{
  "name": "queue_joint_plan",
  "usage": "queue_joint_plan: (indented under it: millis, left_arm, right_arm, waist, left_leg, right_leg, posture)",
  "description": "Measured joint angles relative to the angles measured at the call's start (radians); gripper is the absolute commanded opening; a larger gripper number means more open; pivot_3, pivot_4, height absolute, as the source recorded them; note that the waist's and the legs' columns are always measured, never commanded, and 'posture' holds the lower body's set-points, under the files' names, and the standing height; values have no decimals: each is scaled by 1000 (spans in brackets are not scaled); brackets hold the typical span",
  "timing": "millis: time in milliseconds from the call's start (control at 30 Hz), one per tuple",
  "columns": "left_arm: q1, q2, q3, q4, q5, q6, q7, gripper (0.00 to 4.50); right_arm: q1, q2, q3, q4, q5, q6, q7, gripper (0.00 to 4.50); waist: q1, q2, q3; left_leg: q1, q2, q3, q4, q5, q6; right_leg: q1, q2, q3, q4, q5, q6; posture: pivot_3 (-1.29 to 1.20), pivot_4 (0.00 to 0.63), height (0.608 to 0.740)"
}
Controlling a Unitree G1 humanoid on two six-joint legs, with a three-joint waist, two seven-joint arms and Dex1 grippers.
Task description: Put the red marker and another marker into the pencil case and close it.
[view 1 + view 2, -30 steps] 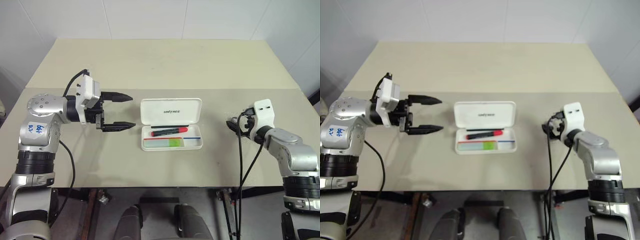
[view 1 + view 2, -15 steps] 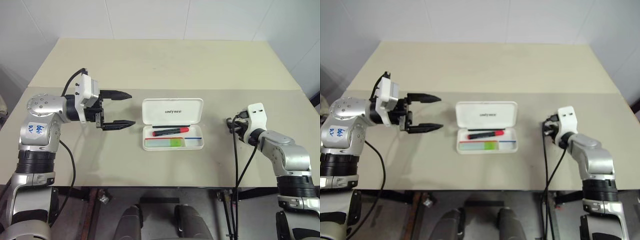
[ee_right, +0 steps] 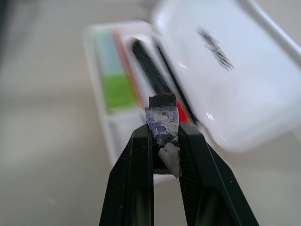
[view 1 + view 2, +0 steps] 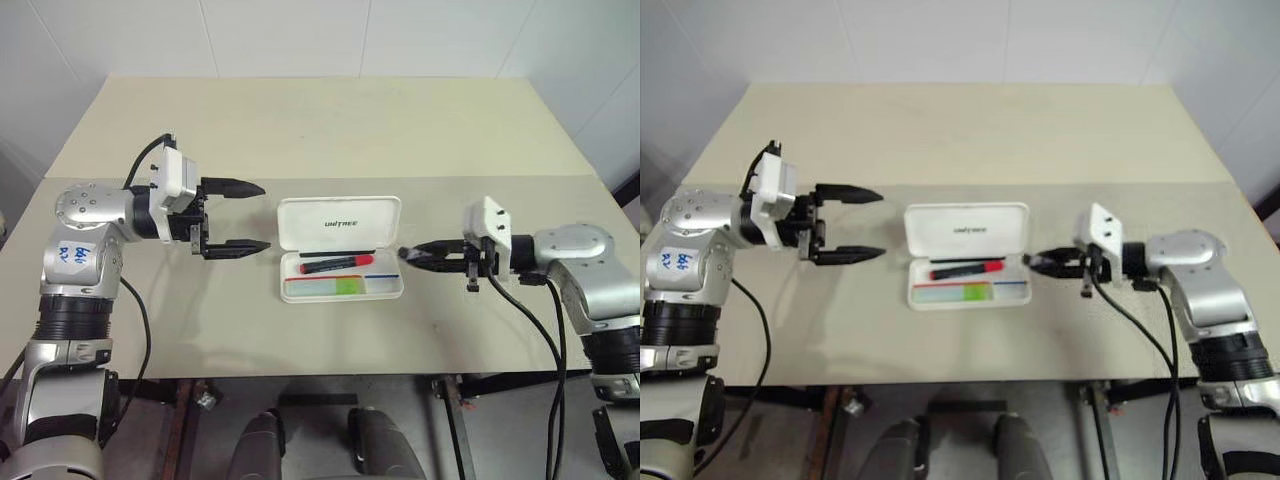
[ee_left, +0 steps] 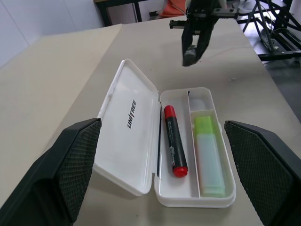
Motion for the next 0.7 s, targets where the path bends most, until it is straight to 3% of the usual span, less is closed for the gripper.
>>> queue_joint_plan:
  millis: [200, 700]
  left_arm:
    - [42, -9, -7, -48, -5, 19, 3, 4500]
    - [78, -8, -6, -120, -13, 57, 24, 4500]
  right_arm:
    - [-42, 70, 101, 32, -23, -43, 78, 366]
    - [-165, 102, 137, 361, -137, -217, 153, 366]
  waist:
    - [6, 0, 0]
    - [6, 0, 0]
  left_leg:
    - [0, 0, 0, 1, 0, 0]
    - [0, 0, 0, 1, 0, 0]
  right_leg:
    - [0, 0, 0, 0, 0, 0]
    - [0, -1, 0, 0, 0, 0]
  posture:
    - [0, 150, 740]
    - [0, 150, 740]
